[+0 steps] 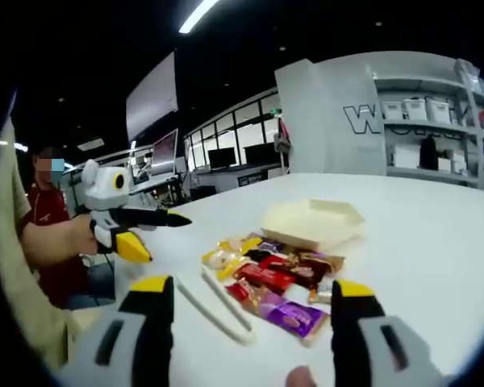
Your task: Place the target food into the container with the food tongs after gripping and lifting it, then release it inside without dropping or visibly crushing the food.
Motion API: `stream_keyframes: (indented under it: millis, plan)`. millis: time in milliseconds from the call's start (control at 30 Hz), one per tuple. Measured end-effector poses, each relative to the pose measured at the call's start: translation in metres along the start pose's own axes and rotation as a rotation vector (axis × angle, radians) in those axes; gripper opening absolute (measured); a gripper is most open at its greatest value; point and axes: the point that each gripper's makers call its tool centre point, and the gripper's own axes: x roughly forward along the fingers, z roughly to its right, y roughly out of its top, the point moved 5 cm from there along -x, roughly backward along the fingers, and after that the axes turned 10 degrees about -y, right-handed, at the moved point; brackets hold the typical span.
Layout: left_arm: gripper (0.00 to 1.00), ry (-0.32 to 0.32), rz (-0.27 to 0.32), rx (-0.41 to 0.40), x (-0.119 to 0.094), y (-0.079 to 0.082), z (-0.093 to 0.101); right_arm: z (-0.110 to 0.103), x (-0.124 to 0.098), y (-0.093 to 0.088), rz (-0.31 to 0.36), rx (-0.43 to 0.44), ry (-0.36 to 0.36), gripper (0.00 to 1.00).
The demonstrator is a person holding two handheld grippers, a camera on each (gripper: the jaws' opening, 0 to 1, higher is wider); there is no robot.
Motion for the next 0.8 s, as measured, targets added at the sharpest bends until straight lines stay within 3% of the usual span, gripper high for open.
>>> stream_keyframes:
  millis: [800]
  plan:
    - [0.93, 0.0, 0.004, -0.008, 0.0005, -0.0015, 0.0007, -0.0003, -0.0005, -0.0028, -0.005, 0.009, -0.007, 0.83]
